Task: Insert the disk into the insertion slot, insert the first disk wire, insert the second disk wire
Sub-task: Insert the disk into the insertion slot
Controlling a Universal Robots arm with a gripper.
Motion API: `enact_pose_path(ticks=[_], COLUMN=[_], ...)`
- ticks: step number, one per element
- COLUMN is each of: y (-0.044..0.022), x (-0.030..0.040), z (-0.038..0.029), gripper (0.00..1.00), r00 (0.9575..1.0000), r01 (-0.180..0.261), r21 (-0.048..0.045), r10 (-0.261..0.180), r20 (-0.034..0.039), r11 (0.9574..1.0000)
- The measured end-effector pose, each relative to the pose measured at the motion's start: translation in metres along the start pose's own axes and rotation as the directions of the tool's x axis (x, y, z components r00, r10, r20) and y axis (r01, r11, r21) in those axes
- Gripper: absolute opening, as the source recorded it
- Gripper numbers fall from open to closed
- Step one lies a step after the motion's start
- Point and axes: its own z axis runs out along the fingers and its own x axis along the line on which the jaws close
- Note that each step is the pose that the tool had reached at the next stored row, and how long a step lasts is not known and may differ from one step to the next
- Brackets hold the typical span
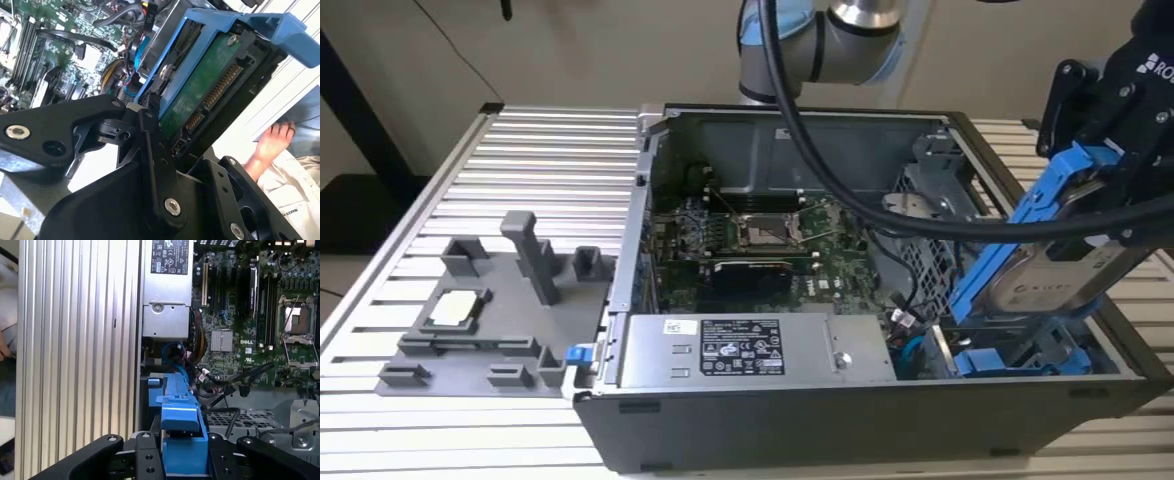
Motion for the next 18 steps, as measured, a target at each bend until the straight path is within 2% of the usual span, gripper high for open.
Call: enact_pose_path(ticks=[12,18], y=[-0.0044,-0.0089], x=[0.0000,0.0002], z=[0.0212,0.0282], gripper=[0.33,0.33], r00=[1.0000,1.0000], r01=[0.000,0.000], r21=[0.0025,0.0027], r10=[0.000,0.000], r20=[0.0000,0.0069], r11=[1.0000,1.0000])
